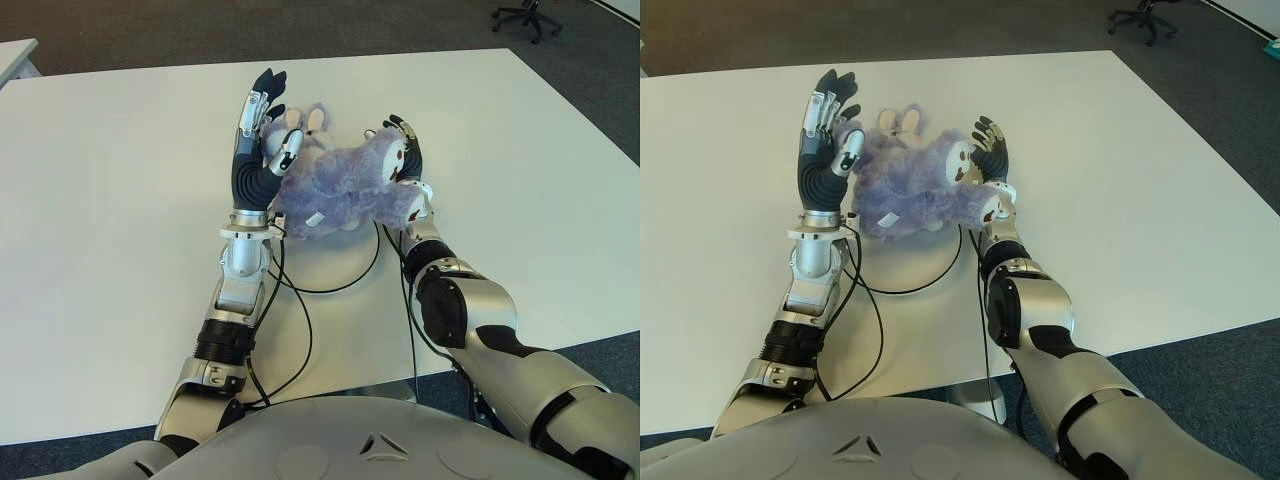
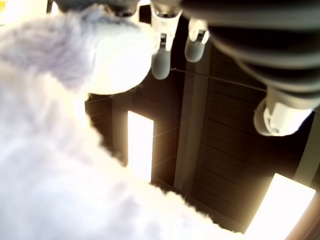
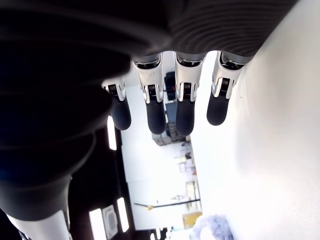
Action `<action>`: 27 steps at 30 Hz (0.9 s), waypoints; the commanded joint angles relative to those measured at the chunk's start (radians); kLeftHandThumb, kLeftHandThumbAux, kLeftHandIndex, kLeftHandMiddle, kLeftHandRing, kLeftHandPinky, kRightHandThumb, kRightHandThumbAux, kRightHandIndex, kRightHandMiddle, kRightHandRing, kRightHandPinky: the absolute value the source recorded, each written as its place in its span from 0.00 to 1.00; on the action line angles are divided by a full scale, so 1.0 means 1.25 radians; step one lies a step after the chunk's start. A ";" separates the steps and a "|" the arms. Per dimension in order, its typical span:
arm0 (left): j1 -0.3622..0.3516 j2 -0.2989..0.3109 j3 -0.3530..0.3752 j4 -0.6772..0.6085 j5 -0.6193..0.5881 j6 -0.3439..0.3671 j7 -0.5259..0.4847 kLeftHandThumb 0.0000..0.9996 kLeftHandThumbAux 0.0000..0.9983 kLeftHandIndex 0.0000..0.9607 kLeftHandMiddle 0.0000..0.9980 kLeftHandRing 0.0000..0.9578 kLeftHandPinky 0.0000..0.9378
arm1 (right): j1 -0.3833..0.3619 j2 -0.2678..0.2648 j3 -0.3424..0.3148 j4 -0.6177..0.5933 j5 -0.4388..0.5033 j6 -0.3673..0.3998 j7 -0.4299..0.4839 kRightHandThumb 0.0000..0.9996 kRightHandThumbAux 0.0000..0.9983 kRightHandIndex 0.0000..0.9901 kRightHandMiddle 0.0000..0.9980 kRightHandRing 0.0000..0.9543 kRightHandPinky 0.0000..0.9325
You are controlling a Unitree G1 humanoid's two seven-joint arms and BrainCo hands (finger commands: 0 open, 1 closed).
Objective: Put the doll into the plate.
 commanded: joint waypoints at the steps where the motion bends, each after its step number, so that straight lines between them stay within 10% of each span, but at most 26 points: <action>1: 0.055 -0.010 0.004 0.008 -0.016 0.027 0.000 0.26 0.41 0.04 0.15 0.13 0.15 | 0.126 0.014 -0.005 0.069 0.006 0.053 -0.003 0.05 0.76 0.15 0.17 0.16 0.15; 27: 0.045 0.027 0.054 0.002 -0.088 0.013 -0.029 0.06 0.45 0.02 0.15 0.14 0.14 | 0.127 0.016 -0.012 0.068 0.013 0.051 -0.005 0.07 0.77 0.17 0.18 0.17 0.18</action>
